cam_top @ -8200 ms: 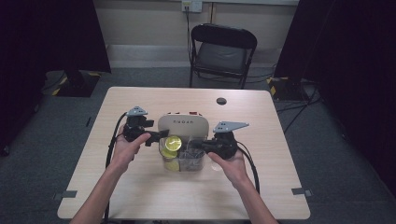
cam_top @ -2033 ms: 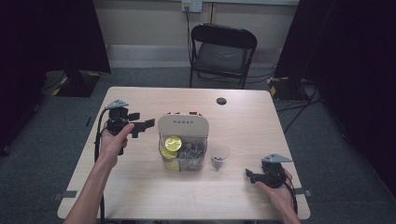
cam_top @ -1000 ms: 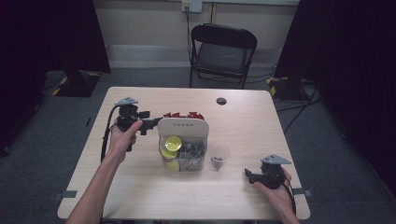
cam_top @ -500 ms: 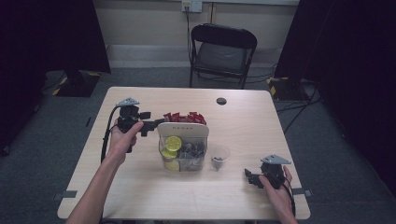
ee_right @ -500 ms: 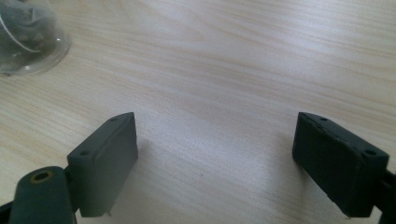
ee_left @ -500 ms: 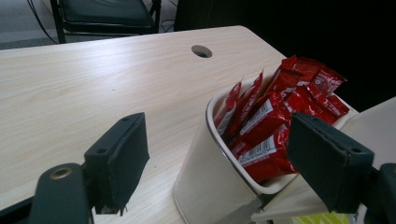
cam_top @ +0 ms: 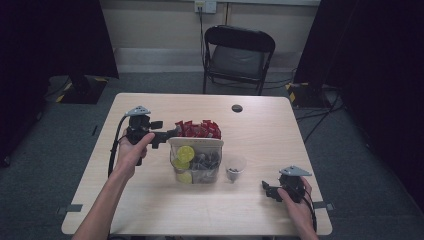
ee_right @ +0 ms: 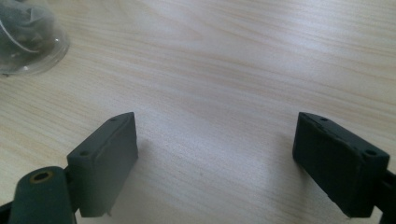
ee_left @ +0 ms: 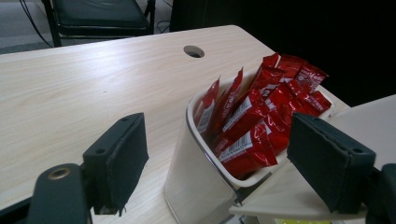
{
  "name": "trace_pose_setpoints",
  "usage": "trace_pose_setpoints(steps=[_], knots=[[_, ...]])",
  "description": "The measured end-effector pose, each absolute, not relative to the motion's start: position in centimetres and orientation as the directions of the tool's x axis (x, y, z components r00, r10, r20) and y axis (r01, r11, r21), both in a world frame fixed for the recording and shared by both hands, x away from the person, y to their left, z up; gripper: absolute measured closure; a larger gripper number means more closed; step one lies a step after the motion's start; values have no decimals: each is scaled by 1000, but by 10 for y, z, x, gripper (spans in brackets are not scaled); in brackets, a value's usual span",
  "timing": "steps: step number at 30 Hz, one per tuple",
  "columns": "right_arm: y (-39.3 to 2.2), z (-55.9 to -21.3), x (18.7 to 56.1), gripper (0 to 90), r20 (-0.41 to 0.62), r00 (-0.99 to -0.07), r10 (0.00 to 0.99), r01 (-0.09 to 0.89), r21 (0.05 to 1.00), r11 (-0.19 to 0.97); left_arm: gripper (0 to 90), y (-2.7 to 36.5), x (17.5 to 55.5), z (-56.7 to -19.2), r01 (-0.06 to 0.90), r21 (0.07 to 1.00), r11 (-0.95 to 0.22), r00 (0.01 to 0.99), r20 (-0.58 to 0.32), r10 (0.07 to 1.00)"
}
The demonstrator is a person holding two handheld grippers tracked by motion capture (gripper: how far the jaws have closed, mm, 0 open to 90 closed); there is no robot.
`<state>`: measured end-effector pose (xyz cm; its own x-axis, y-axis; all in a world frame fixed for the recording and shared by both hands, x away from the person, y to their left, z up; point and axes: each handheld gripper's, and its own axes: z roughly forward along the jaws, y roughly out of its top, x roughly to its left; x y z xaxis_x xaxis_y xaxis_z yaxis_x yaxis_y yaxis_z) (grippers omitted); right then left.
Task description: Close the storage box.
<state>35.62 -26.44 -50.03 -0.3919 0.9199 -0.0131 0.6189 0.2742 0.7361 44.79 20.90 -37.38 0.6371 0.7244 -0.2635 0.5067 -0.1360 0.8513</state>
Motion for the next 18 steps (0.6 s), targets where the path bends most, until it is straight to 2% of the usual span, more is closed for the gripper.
trace_pose_setpoints(steps=[18], knots=[[-264, -500, 356, 136, -14, -392, 920, 619, 736, 275, 173, 209, 439, -375, 507, 847, -160, 656, -258, 710]])
